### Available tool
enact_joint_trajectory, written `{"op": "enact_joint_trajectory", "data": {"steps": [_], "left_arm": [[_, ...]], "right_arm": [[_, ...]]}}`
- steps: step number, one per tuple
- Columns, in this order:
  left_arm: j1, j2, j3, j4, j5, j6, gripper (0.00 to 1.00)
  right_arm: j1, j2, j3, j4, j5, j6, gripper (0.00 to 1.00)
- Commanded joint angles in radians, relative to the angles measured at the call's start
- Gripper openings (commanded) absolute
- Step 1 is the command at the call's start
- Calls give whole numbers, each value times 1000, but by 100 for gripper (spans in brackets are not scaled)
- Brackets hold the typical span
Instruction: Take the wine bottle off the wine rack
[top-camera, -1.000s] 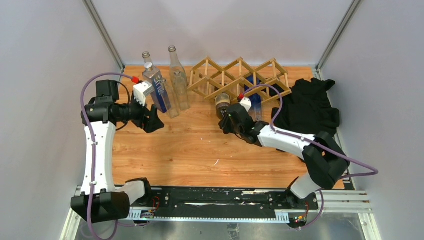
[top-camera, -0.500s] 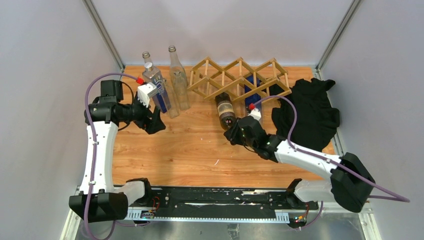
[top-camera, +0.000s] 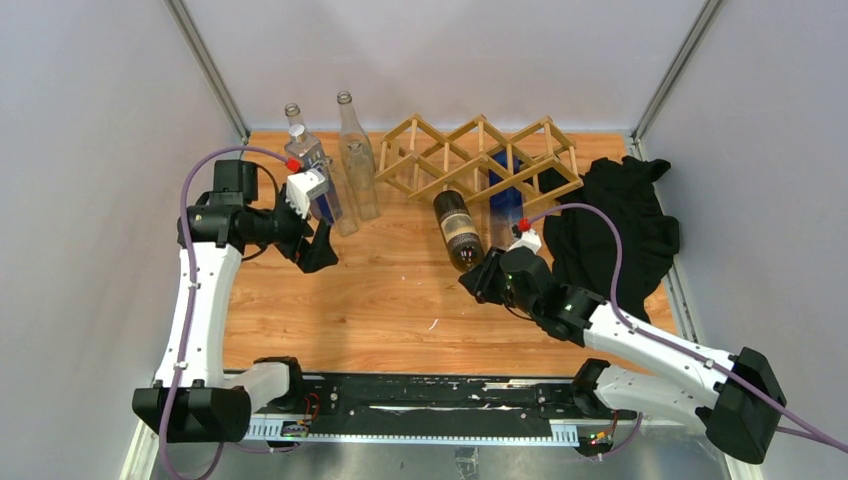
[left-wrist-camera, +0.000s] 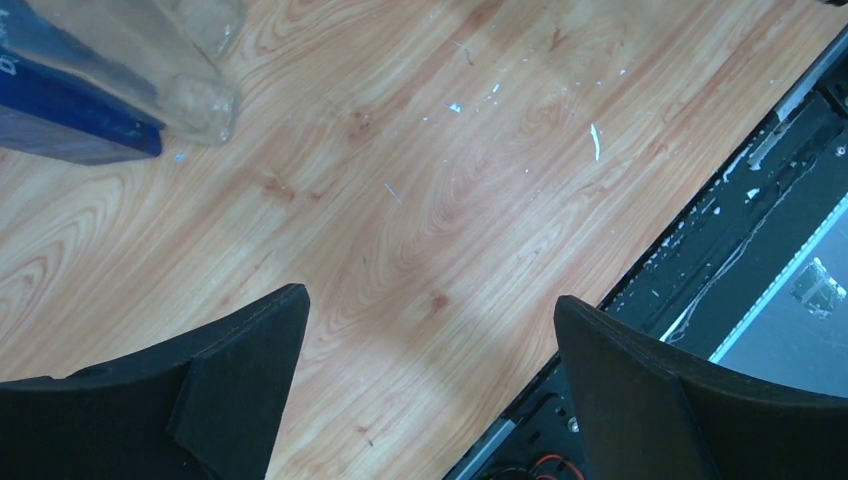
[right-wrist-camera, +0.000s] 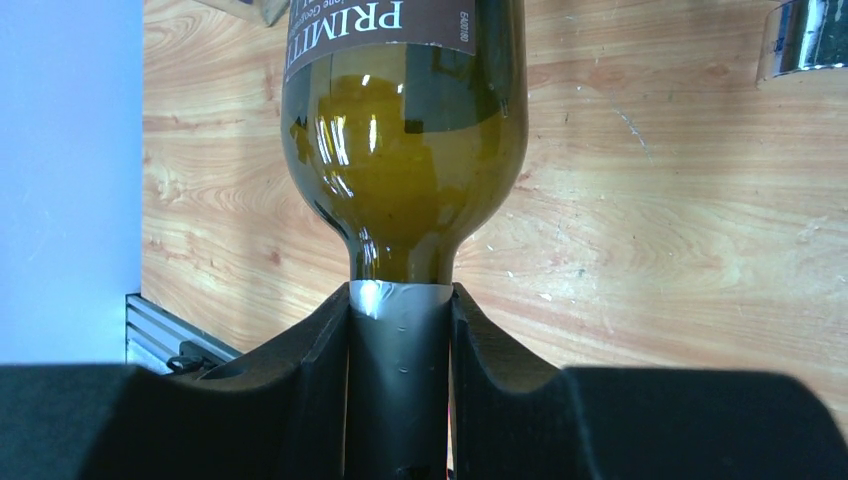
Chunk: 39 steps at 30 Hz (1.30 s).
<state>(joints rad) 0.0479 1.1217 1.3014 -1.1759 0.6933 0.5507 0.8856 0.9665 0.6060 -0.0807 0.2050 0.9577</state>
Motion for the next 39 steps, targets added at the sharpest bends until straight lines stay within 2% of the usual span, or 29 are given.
{"op": "enact_joint_trajectory", "data": {"steps": [1,8,17,23,31,37,39], "left_arm": [[-55,9,-11,-5,-31,6,100],[-226,17,-42,-5,-126,79,100],[-428,-80,-158,-7,-186,296,100],[-469,-232,-191,-5,-197,452,100],[-504,-286,-230,-4,-161,640,100],[-512,-303,-270,8,-178,699,100],[-513,-308,-282,69,-205,654,100]], "right_arm": [[15,-46,38,14,-10,-24,0],[15,-5,143,-124,-182,-116,0],[15,103,325,-266,-536,-315,0],[25,196,458,-357,-716,-412,0],[55,274,606,-371,-857,-468,0],[91,322,678,-388,-908,-485,0],[106,337,690,-386,-919,-488,0]]}}
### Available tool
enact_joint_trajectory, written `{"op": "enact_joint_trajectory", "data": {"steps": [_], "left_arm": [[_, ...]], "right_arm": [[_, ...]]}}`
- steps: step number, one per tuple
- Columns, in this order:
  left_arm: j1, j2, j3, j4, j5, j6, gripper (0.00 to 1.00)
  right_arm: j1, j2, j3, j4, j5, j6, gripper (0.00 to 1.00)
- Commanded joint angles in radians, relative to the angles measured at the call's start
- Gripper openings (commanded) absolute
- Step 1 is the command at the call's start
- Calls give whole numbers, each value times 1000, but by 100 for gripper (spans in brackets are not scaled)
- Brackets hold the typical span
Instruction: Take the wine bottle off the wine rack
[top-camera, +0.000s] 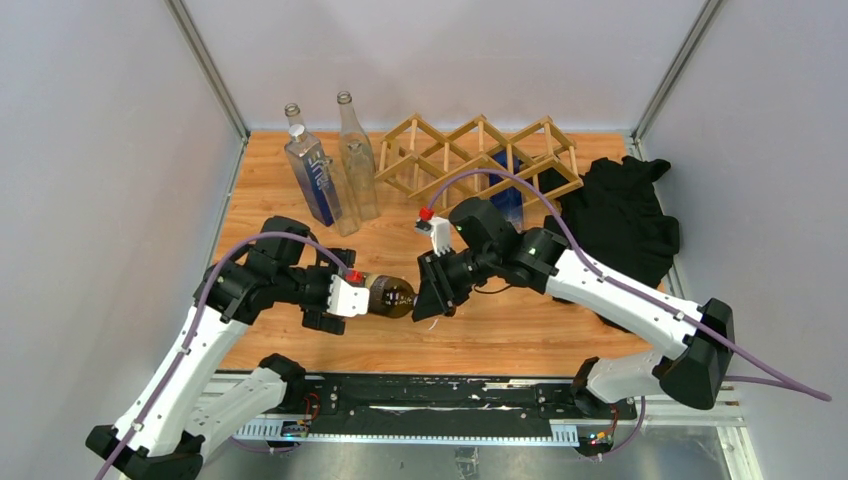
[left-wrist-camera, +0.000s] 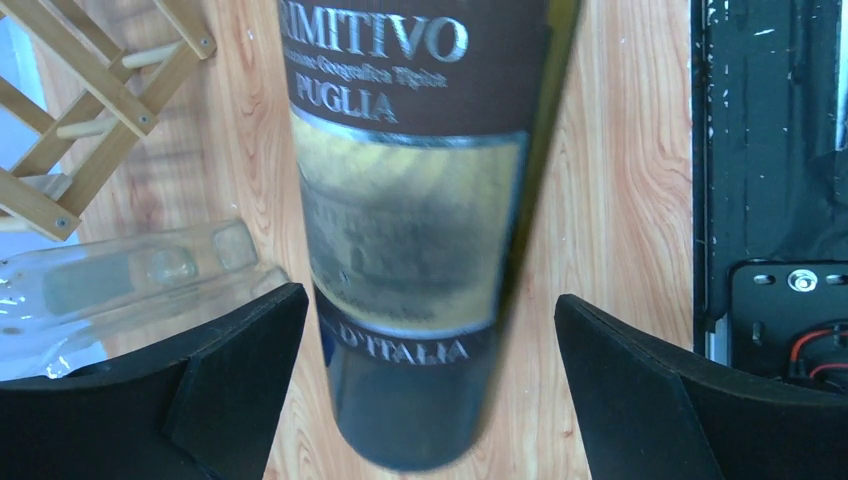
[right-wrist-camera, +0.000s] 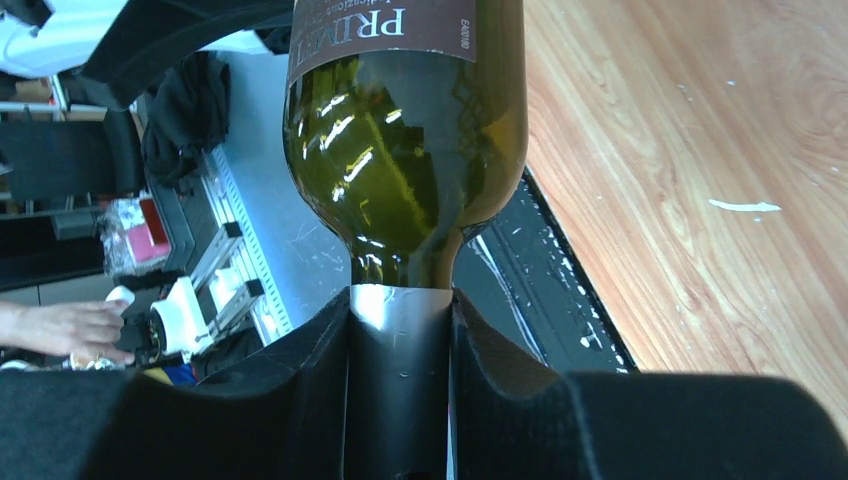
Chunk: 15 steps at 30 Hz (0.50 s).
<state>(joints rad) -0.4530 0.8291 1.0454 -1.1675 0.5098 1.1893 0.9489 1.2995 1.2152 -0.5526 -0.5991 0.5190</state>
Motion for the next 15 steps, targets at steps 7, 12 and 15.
{"op": "enact_joint_trajectory", "data": {"steps": [7,12,15], "left_arm": [[-15,-7,-67,78,-57,-15,100],[-15,8,-79,78,-52,-63,98],[-15,13,-100,81,-50,-76,100]], "right_arm": [[86,32,127,89,-109,-74,0],[96,32,133,88,-97,-102,0],[100,28,131,86,-88,-116,0]]}}
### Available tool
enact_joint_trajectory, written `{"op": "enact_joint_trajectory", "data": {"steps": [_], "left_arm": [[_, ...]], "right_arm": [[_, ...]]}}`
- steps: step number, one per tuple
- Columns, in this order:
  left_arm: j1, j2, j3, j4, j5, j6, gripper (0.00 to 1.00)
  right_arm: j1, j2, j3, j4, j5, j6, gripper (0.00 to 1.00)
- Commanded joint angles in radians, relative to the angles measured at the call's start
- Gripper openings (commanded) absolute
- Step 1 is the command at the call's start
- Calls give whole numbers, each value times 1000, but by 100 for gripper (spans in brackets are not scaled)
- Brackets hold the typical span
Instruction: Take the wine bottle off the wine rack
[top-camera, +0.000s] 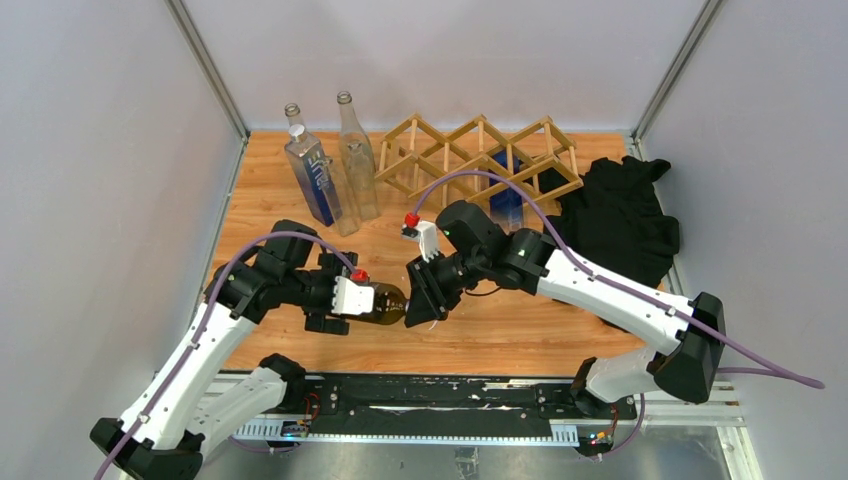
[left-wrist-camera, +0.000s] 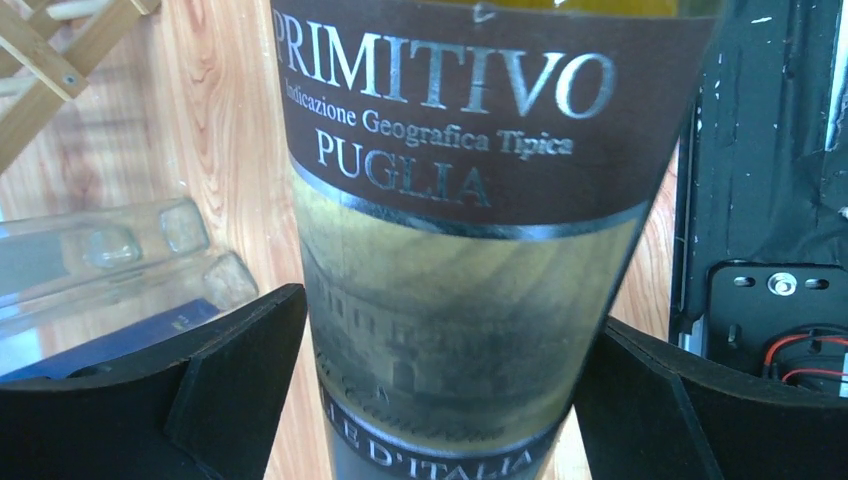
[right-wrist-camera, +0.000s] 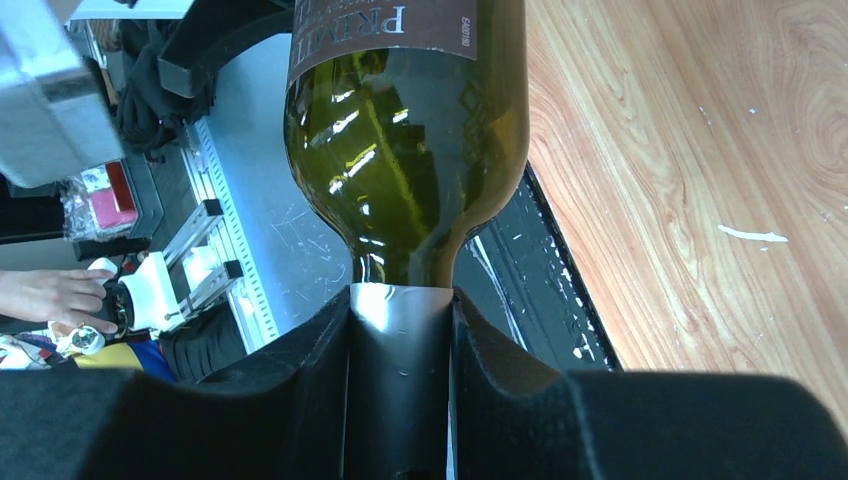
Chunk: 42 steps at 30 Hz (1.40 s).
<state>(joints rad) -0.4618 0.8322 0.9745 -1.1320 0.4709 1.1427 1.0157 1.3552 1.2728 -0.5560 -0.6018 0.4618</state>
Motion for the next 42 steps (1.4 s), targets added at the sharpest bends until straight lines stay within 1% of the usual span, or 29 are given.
{"op": "enact_joint_trajectory", "data": {"steps": [1,5,6,8,9,10,11,12,13,14,15,17,18,24,28,33,38,40,42], "left_arm": [[-6,10,-35,55,-13,-41,100],[-7,10,-47,69,0,-53,100],[-6,11,-47,75,6,-63,97],[-6,15,-38,91,17,-91,84],[-7,17,-29,100,24,-116,75],[-6,17,-20,106,33,-132,65],[-7,15,-13,118,45,-152,48],[-6,9,-10,136,55,-177,26],[-6,-2,-11,161,63,-206,13],[-6,-21,-14,193,66,-238,4],[-6,-31,-21,227,66,-272,0],[-6,-69,-43,309,58,-357,0],[-6,-84,-51,342,58,-394,0],[-6,-91,-48,436,103,-590,0],[-6,-90,-35,487,158,-733,0],[-6,-86,-16,514,239,-864,0],[-6,-81,1,508,309,-939,0],[-6,-83,3,508,328,-959,0],[-6,-84,3,511,336,-978,0]], "right_arm": [[34,-30,73,85,-82,-66,0],[40,-38,72,72,-72,-96,0],[43,-40,75,66,-66,-104,0],[43,-44,77,61,-46,-113,1],[43,-47,77,60,-17,-114,10],[43,-51,75,59,10,-114,23],[43,-56,74,59,35,-113,36],[43,-64,72,61,62,-109,46],[43,-71,69,64,88,-105,57],[43,-86,64,70,119,-101,65],[43,-100,58,76,152,-94,71],[41,-133,34,93,231,-78,87],[41,-153,24,100,273,-70,90],[22,-283,2,119,530,-50,94],[12,-361,-37,191,646,-28,95],[7,-395,-76,344,626,-24,95],[-3,-345,-46,475,537,-27,95],[-5,-311,-20,514,509,-15,93],[-6,-276,1,546,480,-2,88]]}}
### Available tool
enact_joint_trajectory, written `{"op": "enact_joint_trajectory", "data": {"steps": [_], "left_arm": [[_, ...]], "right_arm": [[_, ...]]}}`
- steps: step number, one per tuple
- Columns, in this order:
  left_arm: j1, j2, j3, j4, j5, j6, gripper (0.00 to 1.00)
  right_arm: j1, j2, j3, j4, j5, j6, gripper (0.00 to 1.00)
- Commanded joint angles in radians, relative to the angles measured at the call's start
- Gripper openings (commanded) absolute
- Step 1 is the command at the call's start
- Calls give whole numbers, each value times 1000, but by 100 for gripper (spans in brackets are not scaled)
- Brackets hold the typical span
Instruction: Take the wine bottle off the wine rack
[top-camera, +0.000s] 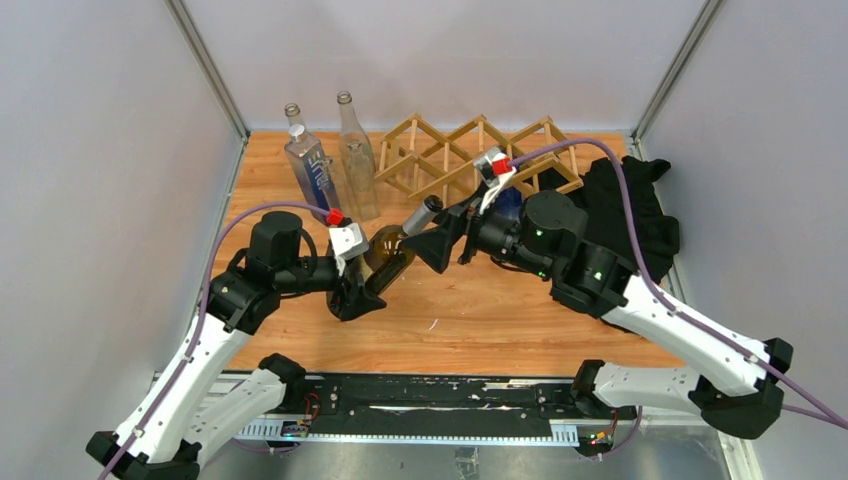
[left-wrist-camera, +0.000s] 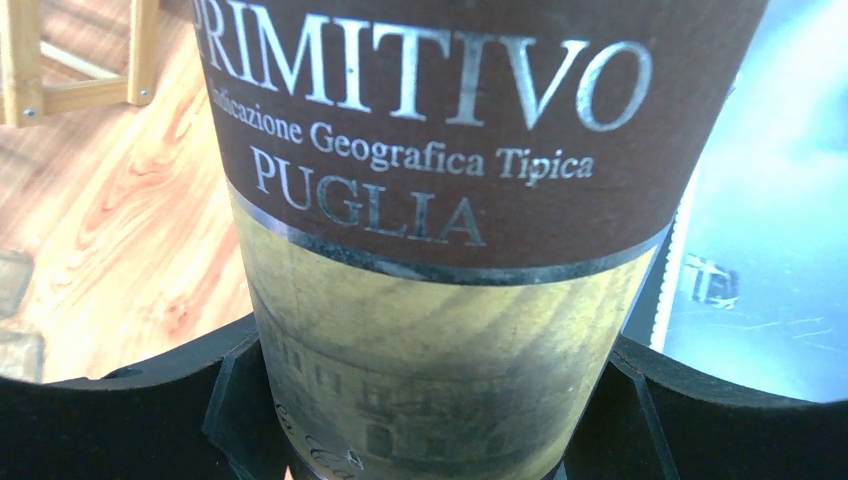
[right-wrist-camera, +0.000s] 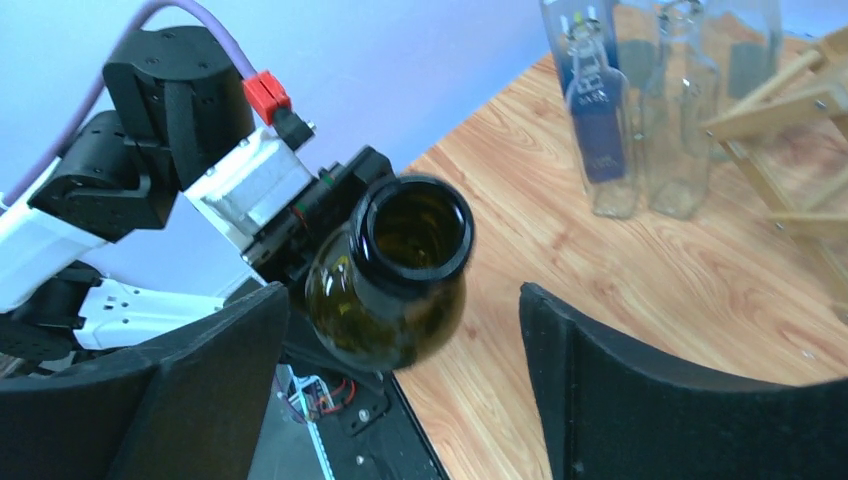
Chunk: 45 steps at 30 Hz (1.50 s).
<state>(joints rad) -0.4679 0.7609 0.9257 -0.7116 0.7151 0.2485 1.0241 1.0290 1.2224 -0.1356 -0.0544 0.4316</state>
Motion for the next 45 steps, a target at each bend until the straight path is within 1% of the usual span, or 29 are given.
{"op": "enact_joint_trajectory", "data": {"steps": [1,4,5,7,9,10,11,12,13,14,15,16,18,20,22,24,25,29,34,38,40,43,45], "left_arm": [[0,-15,52,94,94,-93,0],[0,-24,53,99,107,-108,0],[0,-28,51,98,110,-108,0],[0,-32,50,91,106,-102,0],[0,-34,48,77,104,-93,0],[0,-34,48,72,102,-91,0],[0,-34,50,67,97,-93,2],[0,-32,51,65,81,-100,13],[0,-28,55,56,61,-109,38],[0,-21,61,42,34,-114,68],[0,-10,69,18,14,-112,93],[0,2,77,4,-1,-111,99],[1,37,101,-41,-43,-111,100],[12,80,136,-125,-35,-56,100],[70,127,174,-190,-3,-11,100],[155,185,217,-242,38,20,100],[192,203,243,-264,49,32,100],[295,308,366,-369,55,90,100],[382,414,527,-432,32,84,100],[414,474,667,-437,-118,66,100],[437,504,732,-451,-162,35,100],[479,537,806,-484,-142,2,100],[511,541,826,-487,-145,-28,100]], "right_arm": [[-14,67,61,142,-76,38,85],[-13,109,75,195,-93,66,72],[-13,123,77,214,-100,74,66],[-13,137,80,230,-104,85,48],[-13,149,84,236,-101,95,28],[-14,152,86,235,-99,98,17],[-14,154,88,232,-95,98,7],[-13,155,91,222,-86,97,1],[-13,156,95,211,-79,96,0],[-14,159,101,198,-73,92,0],[-13,163,111,179,-65,86,0],[-13,168,122,159,-57,78,0],[-13,180,142,103,-35,51,0],[-13,186,156,60,-3,11,0],[-13,184,158,27,32,-24,0],[-13,179,152,-3,52,-55,0],[-14,177,150,-14,88,-70,0],[-15,201,172,-62,145,-131,0],[-24,283,247,-117,166,-197,0],[-33,367,334,-138,168,-262,0],[-36,436,407,-157,182,-304,0],[-50,530,499,-175,186,-340,0],[-63,593,554,-176,178,-348,0]]}}
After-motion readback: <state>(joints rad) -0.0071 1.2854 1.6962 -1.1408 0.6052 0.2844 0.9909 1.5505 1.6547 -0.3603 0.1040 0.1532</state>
